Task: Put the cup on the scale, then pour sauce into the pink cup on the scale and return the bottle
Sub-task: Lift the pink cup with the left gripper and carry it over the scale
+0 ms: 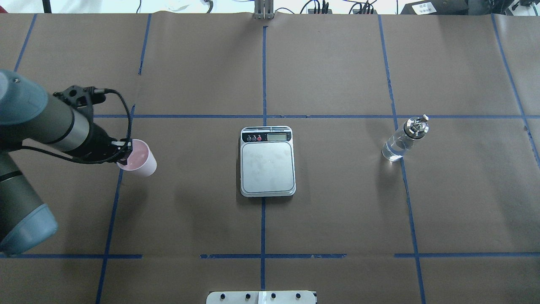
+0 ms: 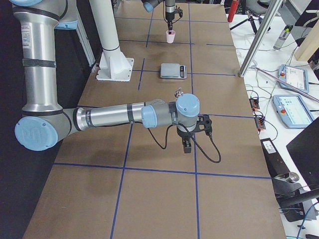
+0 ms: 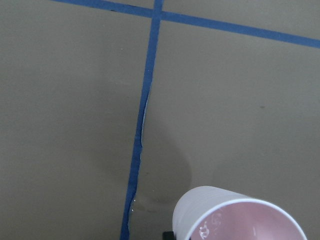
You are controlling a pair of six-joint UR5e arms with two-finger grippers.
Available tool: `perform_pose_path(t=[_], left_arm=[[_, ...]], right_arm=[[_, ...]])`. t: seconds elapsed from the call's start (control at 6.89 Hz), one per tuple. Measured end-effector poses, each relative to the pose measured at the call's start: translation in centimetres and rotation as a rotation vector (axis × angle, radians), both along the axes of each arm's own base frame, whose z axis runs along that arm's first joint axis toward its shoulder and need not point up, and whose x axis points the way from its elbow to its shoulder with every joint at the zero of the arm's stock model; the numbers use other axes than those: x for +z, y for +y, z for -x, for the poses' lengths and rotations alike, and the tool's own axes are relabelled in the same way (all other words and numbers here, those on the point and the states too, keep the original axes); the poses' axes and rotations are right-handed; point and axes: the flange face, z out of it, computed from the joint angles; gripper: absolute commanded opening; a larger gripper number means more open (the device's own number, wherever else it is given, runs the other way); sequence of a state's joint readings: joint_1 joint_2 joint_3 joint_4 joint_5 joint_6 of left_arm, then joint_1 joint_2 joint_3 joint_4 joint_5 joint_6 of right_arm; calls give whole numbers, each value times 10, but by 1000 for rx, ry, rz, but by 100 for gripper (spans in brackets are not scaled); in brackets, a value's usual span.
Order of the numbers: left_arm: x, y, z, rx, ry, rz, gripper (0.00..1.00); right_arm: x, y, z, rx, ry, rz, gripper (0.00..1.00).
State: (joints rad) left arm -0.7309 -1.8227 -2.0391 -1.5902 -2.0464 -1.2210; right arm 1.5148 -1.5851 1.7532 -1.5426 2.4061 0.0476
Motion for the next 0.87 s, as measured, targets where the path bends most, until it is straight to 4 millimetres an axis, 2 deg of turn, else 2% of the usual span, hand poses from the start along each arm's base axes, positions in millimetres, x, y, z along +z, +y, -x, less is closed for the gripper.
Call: perform_pose_path(t=[0.15, 0.29, 0.44, 0.58, 0.87], left_arm=[[-53, -11, -12, -2, -3, 9, 0], [-94, -19, -23, -12, 4, 24, 0], [-125, -33, -41, -42, 15, 60, 0], [-154, -45, -67, -73, 29, 108, 0], [-201, -58, -136, -101, 60, 189, 0]], right_arm=[[-1, 1, -1, 2, -1, -2, 100], [-2, 1, -2, 4, -1, -4, 100], [-3, 1, -3, 6, -1, -5, 100], [-3, 1, -3, 7, -1, -5, 100], [-4, 2, -3, 7, -1, -8, 100]])
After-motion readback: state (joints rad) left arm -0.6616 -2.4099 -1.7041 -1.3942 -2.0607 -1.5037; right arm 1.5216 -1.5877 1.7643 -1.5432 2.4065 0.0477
